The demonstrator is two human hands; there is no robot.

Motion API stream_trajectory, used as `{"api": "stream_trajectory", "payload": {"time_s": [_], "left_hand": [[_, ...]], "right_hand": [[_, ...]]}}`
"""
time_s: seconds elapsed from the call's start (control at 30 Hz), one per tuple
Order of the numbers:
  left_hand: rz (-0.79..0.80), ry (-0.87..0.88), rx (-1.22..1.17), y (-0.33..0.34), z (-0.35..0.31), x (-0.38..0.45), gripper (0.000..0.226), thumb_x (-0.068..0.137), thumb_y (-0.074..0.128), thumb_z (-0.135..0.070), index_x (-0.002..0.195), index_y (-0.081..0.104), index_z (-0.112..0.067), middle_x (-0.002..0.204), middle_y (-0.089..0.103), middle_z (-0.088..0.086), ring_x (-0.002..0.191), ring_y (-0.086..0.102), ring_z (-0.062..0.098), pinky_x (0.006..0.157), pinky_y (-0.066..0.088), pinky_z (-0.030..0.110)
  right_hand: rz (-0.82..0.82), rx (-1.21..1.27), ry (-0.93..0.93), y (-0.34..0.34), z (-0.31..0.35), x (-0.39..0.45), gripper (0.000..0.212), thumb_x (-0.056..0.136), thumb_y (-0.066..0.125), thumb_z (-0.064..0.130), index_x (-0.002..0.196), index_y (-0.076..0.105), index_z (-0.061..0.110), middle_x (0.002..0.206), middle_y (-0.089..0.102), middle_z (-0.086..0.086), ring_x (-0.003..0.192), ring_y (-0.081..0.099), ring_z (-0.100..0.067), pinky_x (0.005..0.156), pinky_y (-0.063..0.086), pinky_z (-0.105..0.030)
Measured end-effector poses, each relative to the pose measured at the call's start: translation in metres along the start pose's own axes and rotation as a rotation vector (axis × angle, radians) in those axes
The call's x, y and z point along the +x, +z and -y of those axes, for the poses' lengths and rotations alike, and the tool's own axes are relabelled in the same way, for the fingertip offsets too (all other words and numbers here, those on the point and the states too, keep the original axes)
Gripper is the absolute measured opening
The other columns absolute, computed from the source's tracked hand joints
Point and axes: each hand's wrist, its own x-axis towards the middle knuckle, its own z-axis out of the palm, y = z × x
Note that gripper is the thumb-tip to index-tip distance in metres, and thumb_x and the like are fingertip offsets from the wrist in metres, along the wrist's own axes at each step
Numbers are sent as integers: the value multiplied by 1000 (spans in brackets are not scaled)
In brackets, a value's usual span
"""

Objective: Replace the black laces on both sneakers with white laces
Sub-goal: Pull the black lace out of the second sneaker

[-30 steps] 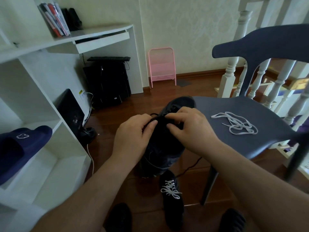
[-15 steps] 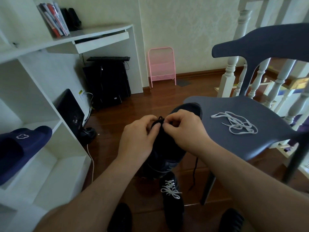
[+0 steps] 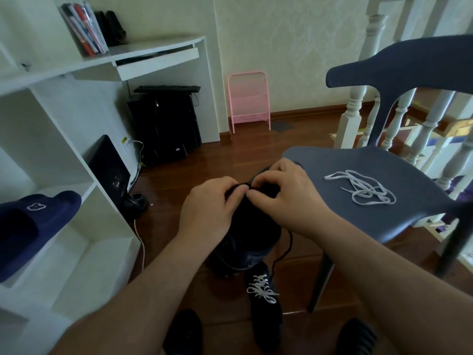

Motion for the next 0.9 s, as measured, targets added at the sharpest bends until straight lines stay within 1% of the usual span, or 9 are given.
{"api": "stream_trajectory", "payload": {"time_s": [0.17,0.23,0.3,0.4,0.5,0.6,0.7,0.8,0.9], "left_hand": [[-34,-17,-4,5,-1,0,30,108,49,-45,101,72,-26,89,66,-13,83,61,9,68,49,31],[-73,-20,6,3,0,1,28,108,51,-43,100,72,-25,87,64,-14,81,58,7,66,43,26],[-93,4,32,1,0,0,26,107,53,-42,97,71,-26,84,61,-14,77,56,6,63,40,24],[-75,69,77,3,-1,-3,23,106,54,-42,96,69,-28,83,57,-15,74,52,4,62,42,27],[-71,94,78,4,-2,-5,22,106,54,-42,95,69,-28,83,56,-15,75,52,5,62,42,28],[-80,92,65,3,0,-3,23,106,53,-42,97,69,-29,83,55,-17,75,50,4,64,38,25],[-85,89,66,2,0,-3,23,106,54,-43,96,69,-29,82,54,-17,75,50,3,63,38,24],[-71,99,80,4,-1,-6,24,105,52,-45,95,68,-29,82,55,-16,74,52,5,62,42,28],[-52,90,46,5,0,-6,24,105,53,-44,95,69,-29,82,57,-15,76,54,5,64,49,32]], "right_hand": [[-65,258,89,-7,1,6,32,98,56,56,90,76,34,100,65,12,94,62,-2,83,51,-30],[-81,273,109,-15,0,7,29,100,57,51,90,78,32,95,70,11,89,65,-2,80,55,-33],[-26,287,89,-17,2,3,24,99,62,48,89,78,32,87,72,12,84,67,0,73,57,-29],[109,147,6,-12,3,-2,21,95,65,53,96,77,35,87,68,16,87,62,8,67,49,-13],[135,34,-64,-2,0,-1,19,98,63,46,100,77,33,92,63,14,88,58,3,72,47,-18],[75,128,4,-5,-2,0,16,101,62,35,98,78,34,88,69,15,84,63,1,68,49,-17],[129,218,45,-12,2,-1,19,101,61,44,101,77,34,87,73,14,82,67,2,66,57,-19],[204,-15,-60,-8,2,-2,32,91,66,60,101,76,31,88,66,13,84,60,1,65,49,-18],[166,-40,-68,0,0,-1,21,92,71,50,101,77,32,89,64,16,85,58,2,71,42,-17]]}}
